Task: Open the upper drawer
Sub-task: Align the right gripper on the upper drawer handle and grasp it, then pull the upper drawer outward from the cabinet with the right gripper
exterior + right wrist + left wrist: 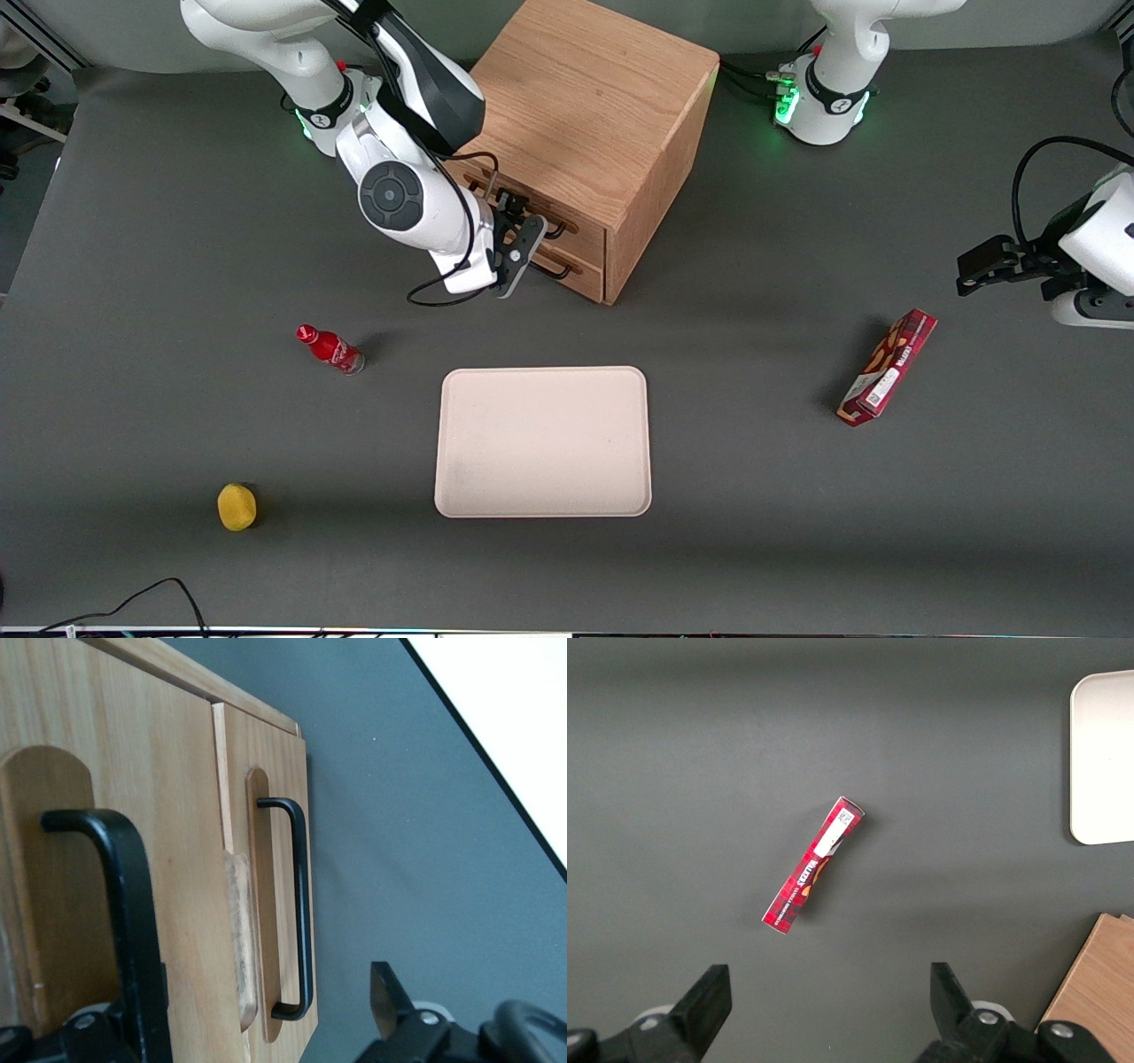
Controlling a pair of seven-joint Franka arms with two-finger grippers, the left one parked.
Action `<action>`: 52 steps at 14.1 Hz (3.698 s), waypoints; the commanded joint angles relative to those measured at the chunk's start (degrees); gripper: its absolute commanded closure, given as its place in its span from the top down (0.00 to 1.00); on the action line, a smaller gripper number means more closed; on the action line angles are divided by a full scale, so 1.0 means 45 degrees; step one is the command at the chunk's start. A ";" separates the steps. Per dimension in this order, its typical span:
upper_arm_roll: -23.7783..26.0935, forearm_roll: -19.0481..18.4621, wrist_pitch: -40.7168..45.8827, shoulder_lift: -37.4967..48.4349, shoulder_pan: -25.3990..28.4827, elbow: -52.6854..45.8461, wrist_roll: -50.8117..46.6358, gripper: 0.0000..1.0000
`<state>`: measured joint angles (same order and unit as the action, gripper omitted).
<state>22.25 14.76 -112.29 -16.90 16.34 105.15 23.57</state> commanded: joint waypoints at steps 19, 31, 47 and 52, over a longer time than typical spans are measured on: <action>-0.0335 -0.1658 0.0636 -0.1791 -0.1149 -0.2623 0.0327 1.00; -0.0607 -0.2088 0.0928 -0.2553 -0.1638 -0.3560 0.1051 1.00; -0.1331 -0.2576 0.1730 -0.3628 -0.1775 -0.5183 0.1930 1.00; -0.1546 -0.2674 0.2394 -0.3882 -0.1794 -0.5983 0.2261 1.00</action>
<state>15.89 4.35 -103.87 -32.51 8.21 81.68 31.68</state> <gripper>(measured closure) 0.000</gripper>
